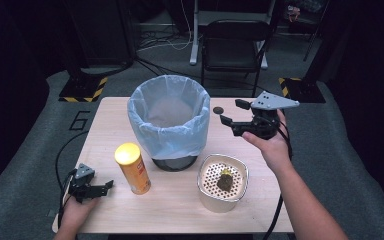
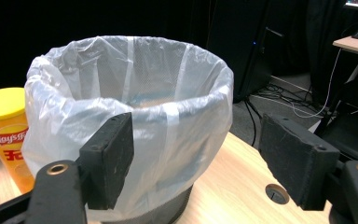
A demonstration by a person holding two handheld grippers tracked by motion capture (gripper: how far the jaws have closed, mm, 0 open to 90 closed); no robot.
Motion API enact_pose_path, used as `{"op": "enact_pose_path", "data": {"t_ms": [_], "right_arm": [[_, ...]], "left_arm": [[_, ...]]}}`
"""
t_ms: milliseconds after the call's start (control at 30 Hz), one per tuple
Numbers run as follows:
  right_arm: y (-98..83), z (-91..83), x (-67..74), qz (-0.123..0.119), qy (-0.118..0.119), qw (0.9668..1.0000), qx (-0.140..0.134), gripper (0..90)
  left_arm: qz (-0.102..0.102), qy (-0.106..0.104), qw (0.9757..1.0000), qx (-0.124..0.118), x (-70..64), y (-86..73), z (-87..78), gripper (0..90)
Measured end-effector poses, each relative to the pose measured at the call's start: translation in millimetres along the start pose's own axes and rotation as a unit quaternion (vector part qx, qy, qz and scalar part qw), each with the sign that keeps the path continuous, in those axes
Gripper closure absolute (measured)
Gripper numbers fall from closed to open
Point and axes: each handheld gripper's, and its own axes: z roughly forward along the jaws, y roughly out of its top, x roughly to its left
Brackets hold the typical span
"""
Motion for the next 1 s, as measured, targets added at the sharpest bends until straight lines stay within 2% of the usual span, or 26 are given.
{"op": "enact_pose_path", "data": {"t_ms": [300,400,433,467,500,533,700,833,867,900,933,1000], "right_arm": [[-25.1,-14.0,-2.0,-0.001,-0.013,0.9999,0.001,26.1],[-46.9,-19.8,-3.0,0.008,-0.023,0.9997,0.007,26.1],[-46.9,-19.8,-3.0,0.008,-0.023,0.9997,0.007,26.1],[-57.9,-22.2,-4.0,0.006,-0.033,0.9993,0.016,26.1],[-57.9,-22.2,-4.0,0.006,-0.033,0.9993,0.016,26.1],[-69.2,-25.3,-5.6,0.016,-0.038,0.999,0.016,26.1],[-89.3,-31.7,-8.0,0.038,-0.052,0.9977,0.021,26.1],[-101.9,-35.5,-10.6,0.046,-0.062,0.9967,0.021,26.1],[-111.7,-38.4,-12.7,0.058,-0.07,0.9956,0.021,26.1],[-111.7,-38.4,-12.7,0.058,-0.07,0.9956,0.021,26.1],[-119.5,-40.3,-13.4,0.067,-0.081,0.9942,0.022,26.1],[-128.4,-42.5,-15.2,0.075,-0.086,0.9932,0.021,26.1]], "left_arm": [[0.0,0.0,1.0,0.0,0.0,0.0,0.0,12.0],[0.0,0.0,1.0,0.0,-0.1,0.0,0.0,12.0],[0.0,0.0,1.0,0.0,-0.1,0.0,0.0,12.0],[0.0,0.0,1.0,0.0,-0.1,0.0,0.0,12.0],[0.0,0.0,1.0,0.0,-0.1,0.0,0.0,12.0],[0.0,0.0,1.0,0.0,-0.1,0.0,0.0,12.0],[0.0,0.0,1.0,0.0,-0.1,0.0,0.0,12.0],[-0.001,-0.001,1.0,0.0,-0.2,-0.1,0.1,12.0],[0.0,0.0,1.0,0.0,-0.1,0.0,0.0,12.0],[0.0,0.0,1.0,0.0,-0.1,0.0,0.0,12.0],[0.0,0.0,1.0,0.0,-0.1,0.0,0.0,12.0],[0.0,0.0,1.0,0.0,-0.1,0.0,0.0,12.1]]}}
